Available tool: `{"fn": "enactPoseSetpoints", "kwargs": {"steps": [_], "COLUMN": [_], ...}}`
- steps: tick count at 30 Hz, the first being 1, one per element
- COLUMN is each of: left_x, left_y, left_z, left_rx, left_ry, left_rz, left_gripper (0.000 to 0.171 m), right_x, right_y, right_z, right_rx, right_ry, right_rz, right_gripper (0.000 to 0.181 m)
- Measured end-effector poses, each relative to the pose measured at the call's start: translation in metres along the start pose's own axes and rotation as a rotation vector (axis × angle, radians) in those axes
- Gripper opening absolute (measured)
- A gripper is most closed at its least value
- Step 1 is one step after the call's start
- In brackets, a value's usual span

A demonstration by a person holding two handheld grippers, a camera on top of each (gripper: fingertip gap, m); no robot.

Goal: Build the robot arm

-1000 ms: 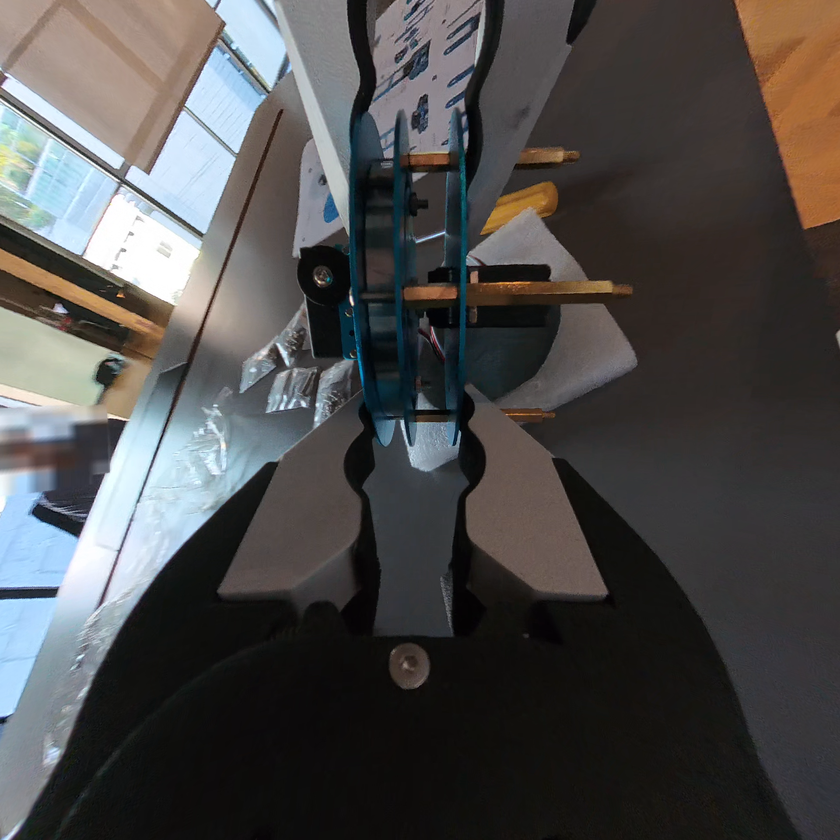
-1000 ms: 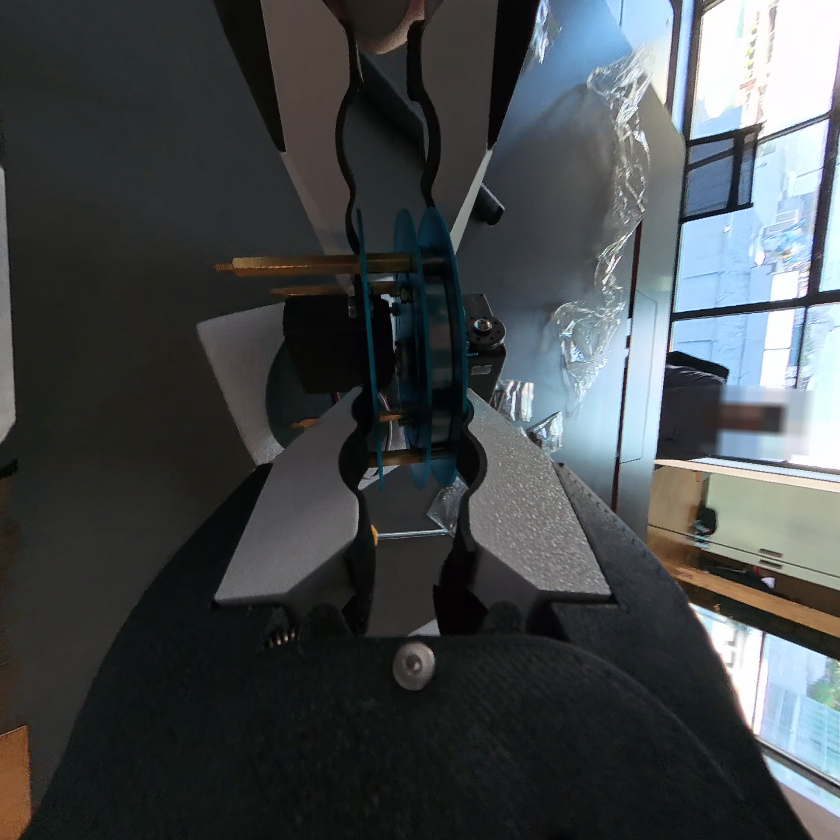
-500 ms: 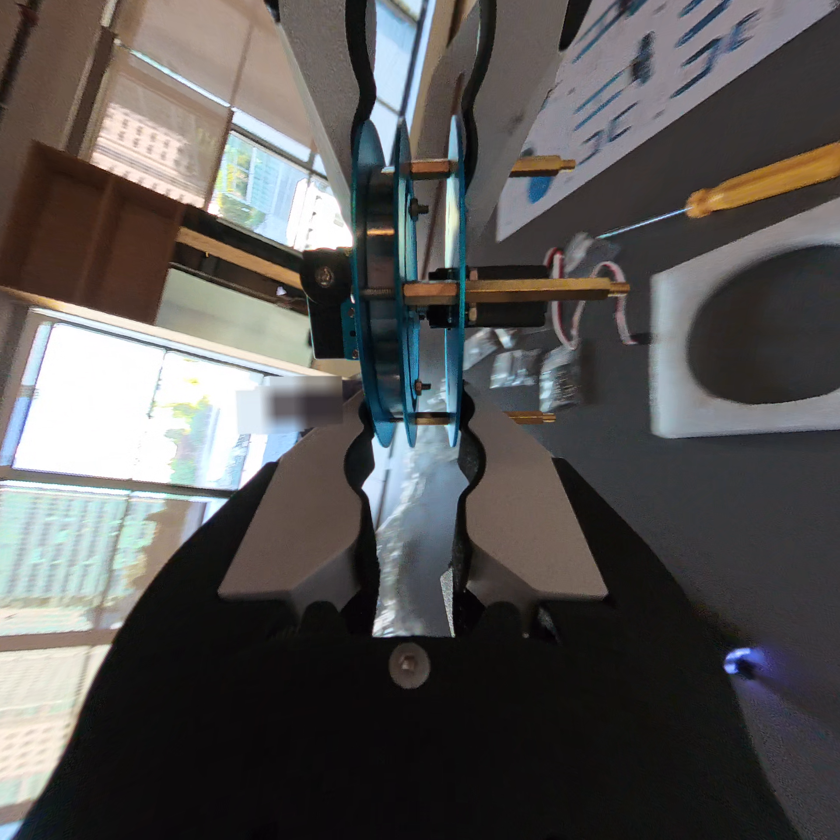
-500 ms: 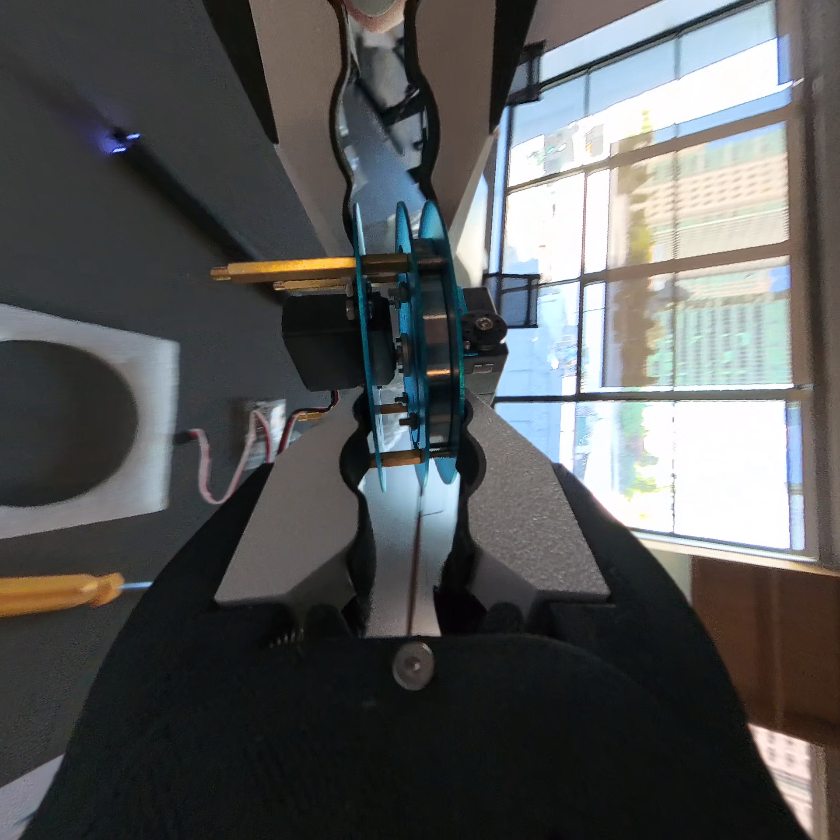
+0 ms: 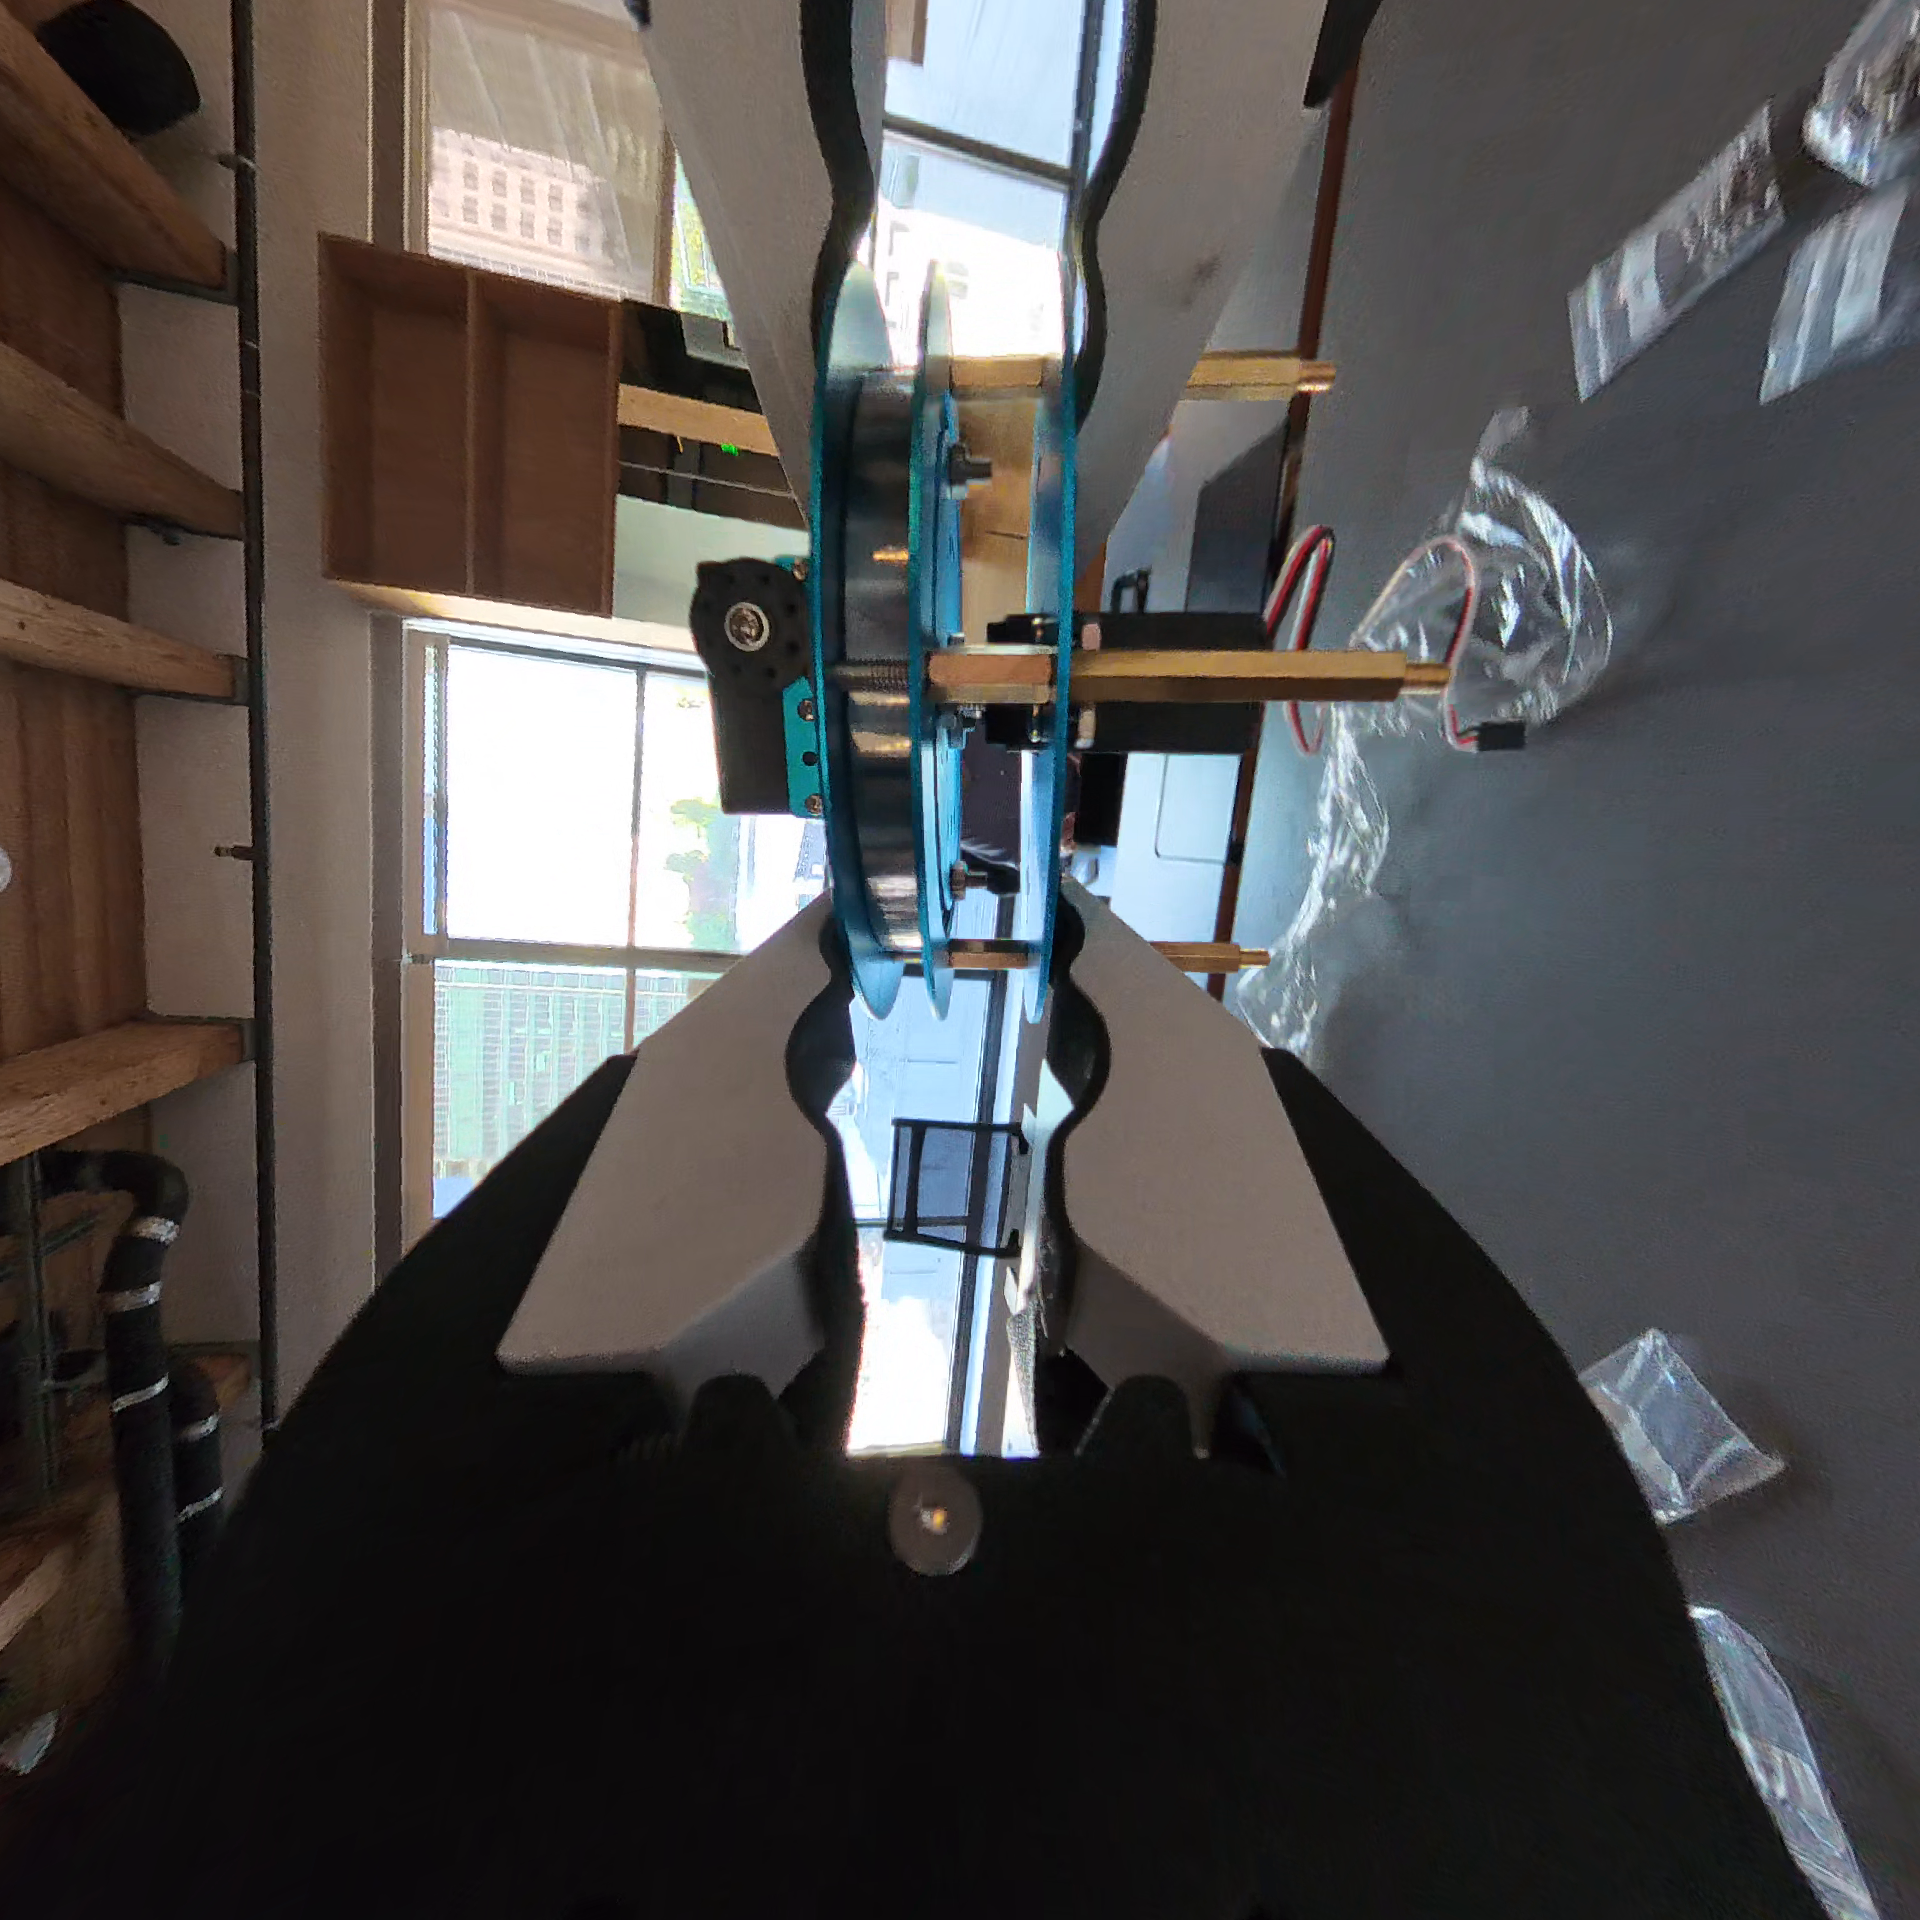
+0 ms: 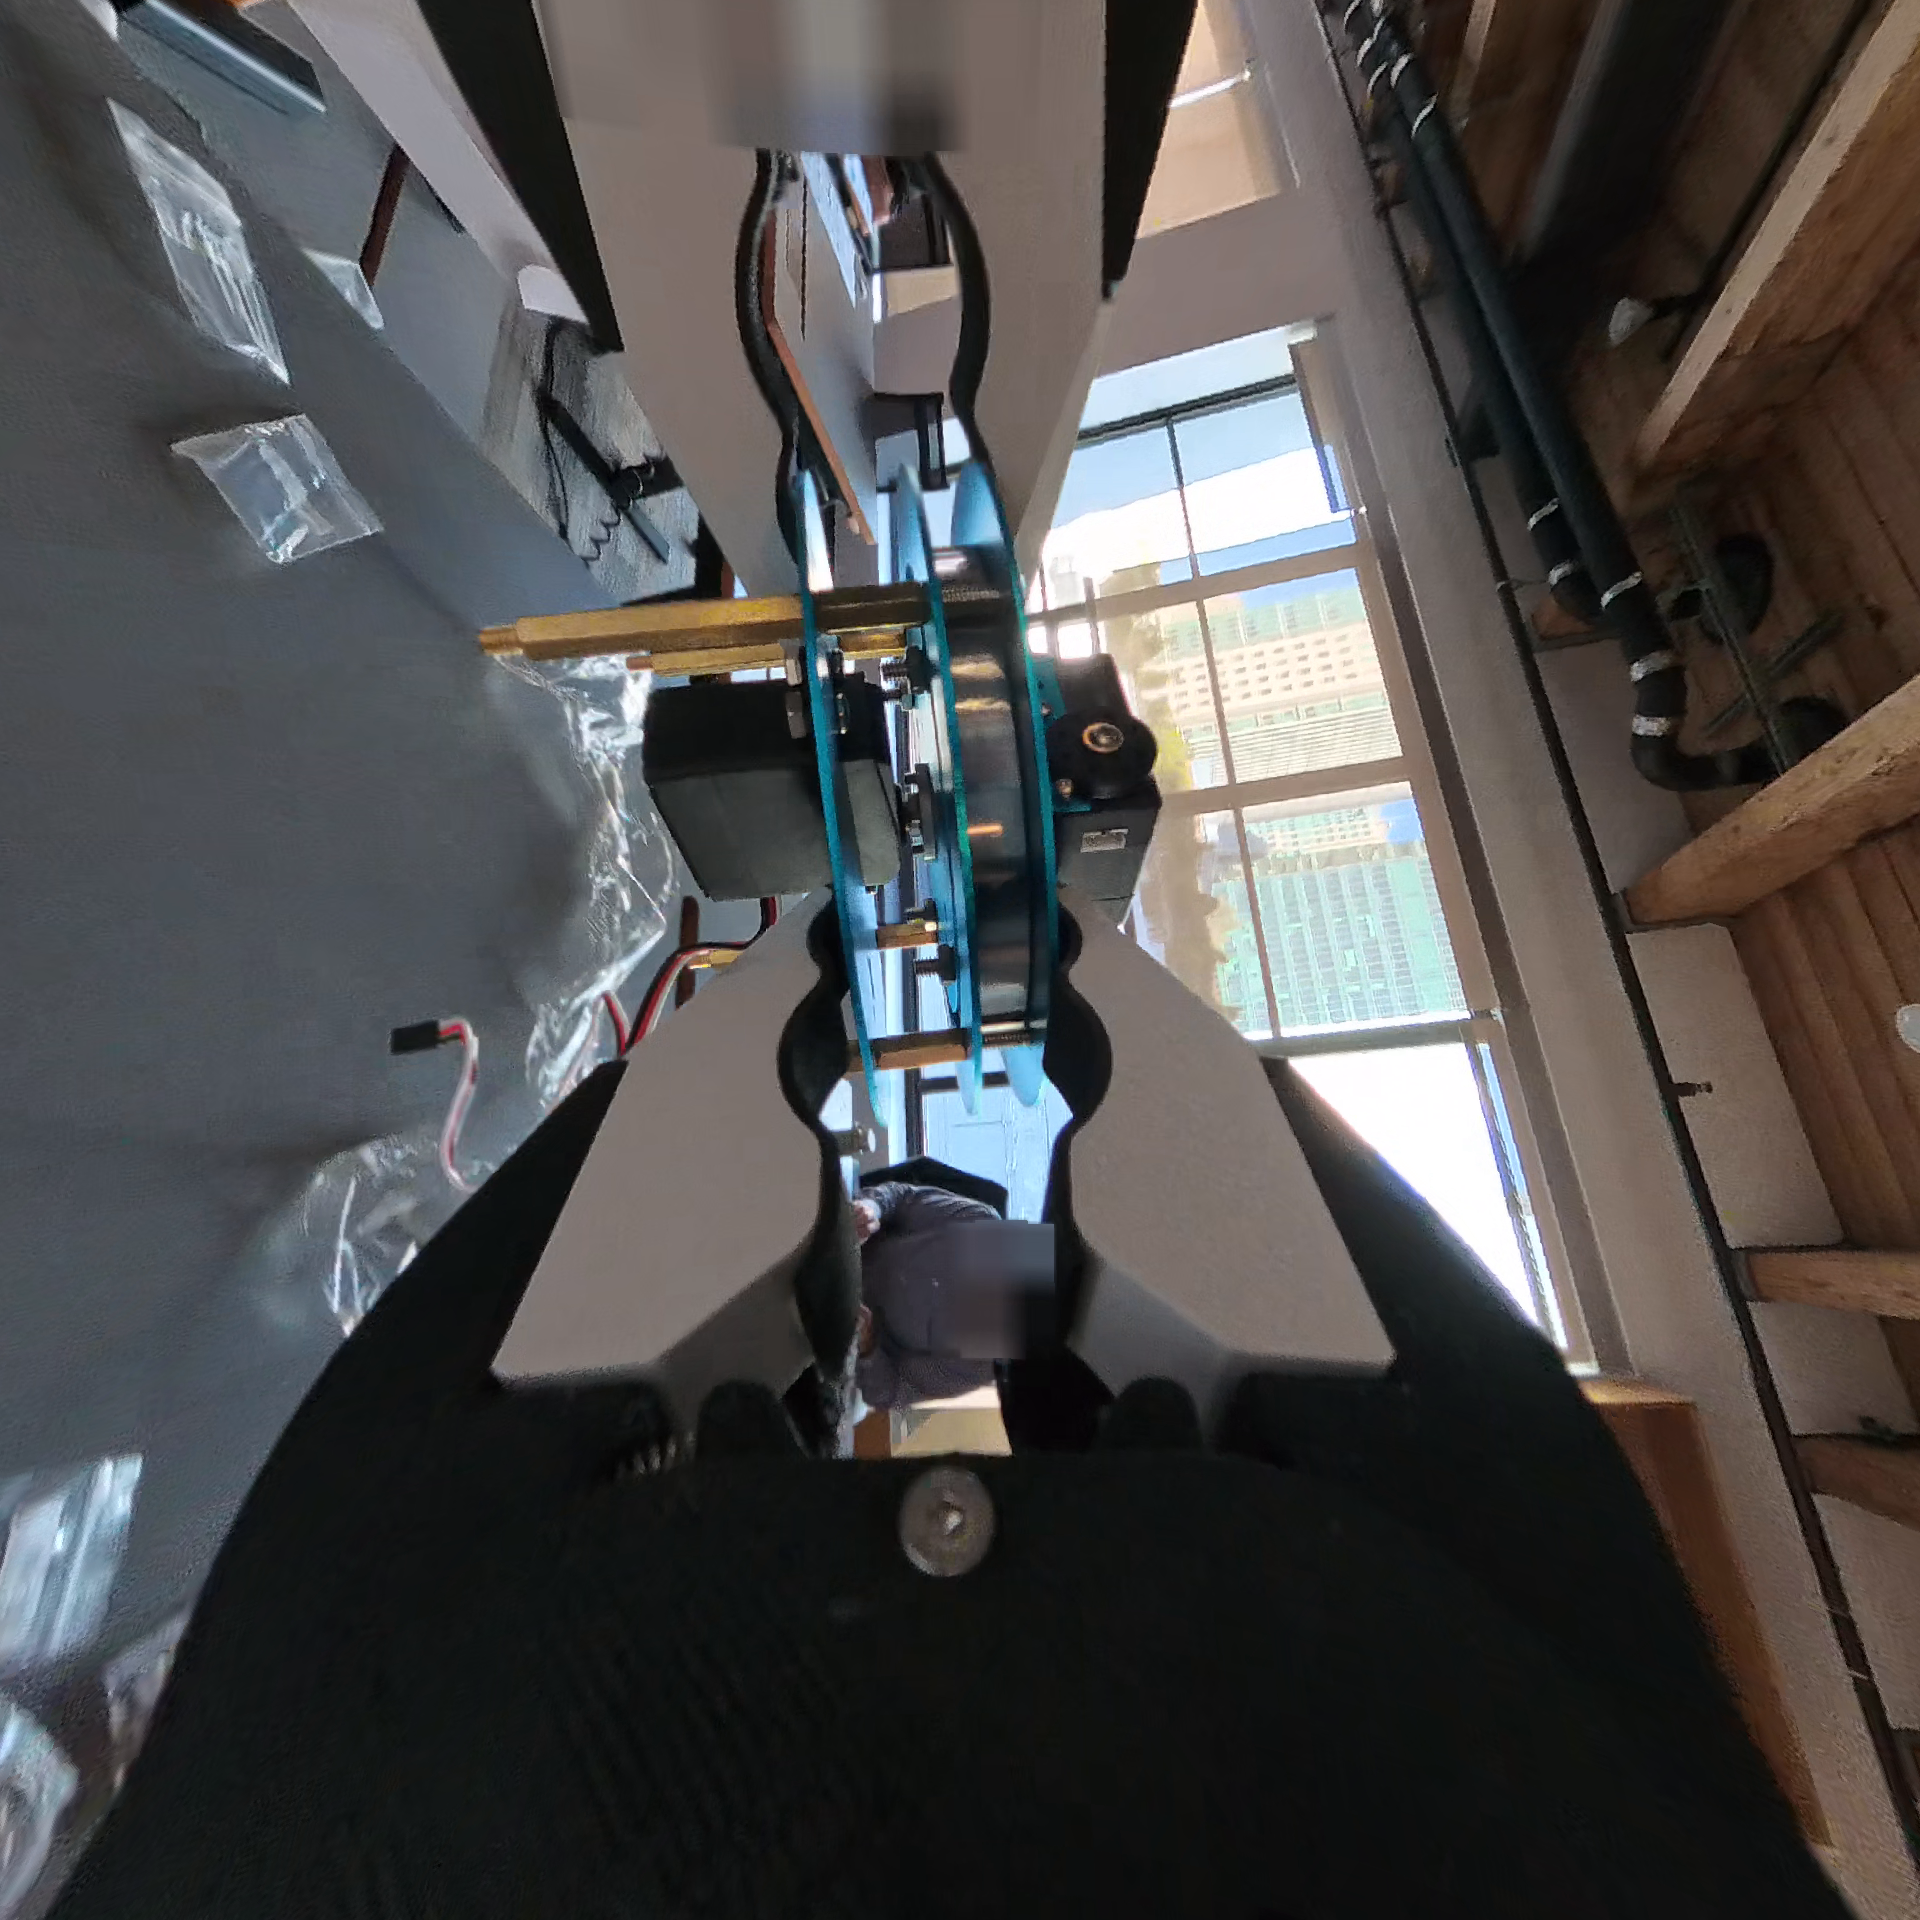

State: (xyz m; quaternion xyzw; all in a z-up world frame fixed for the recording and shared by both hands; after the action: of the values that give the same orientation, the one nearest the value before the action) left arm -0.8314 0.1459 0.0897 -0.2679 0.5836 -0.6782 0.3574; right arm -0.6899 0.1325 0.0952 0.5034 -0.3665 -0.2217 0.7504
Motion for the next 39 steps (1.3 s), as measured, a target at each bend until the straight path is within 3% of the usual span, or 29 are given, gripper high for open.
{"fn": "enactPoseSetpoints", "kwargs": {"steps": [7,15,25,33,39], "left_x": [-0.001,0.033,0.064,0.073,0.074], "left_y": [0.071,0.124,0.155,0.169,0.168], "left_z": [-0.055,-0.086,-0.084,-0.071,-0.067], "left_rx": [-0.076,-0.081,-0.081,-0.189,-0.162], "left_ry": [-0.073,-0.102,-0.124,-0.11,-0.152], "left_rz": [-0.012,-0.031,0.037,0.102,0.072], "left_gripper": [0.032,0.032,0.033,0.033,0.034], "right_x": [-0.073,-0.108,-0.11,-0.092,-0.075], "right_y": [-0.065,-0.121,-0.153,-0.169,-0.167], "right_z": [-0.014,0.008,0.025,0.021,0.016], "right_rx": [0.023,0.04,0.137,0.297,0.32], "right_ry": [0.015,0.009,0.003,-0.029,-0.045], "right_rz": [-0.031,-0.004,0.015,0.1,0.165], "right_gripper": [0.032,0.032,0.032,0.042,0.037]}}
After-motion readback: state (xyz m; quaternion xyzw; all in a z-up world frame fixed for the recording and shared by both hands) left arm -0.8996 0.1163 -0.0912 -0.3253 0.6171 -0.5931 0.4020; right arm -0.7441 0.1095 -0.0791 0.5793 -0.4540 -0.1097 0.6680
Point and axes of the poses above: each gripper's, where its closed fingertips meet, x back along the fingers, z out of its top, y = z × x across the jaws, the point moved 8 cm from there along x, back along the fingers, and after that the axes turned 13 degrees about z, right-handed, at the moved point
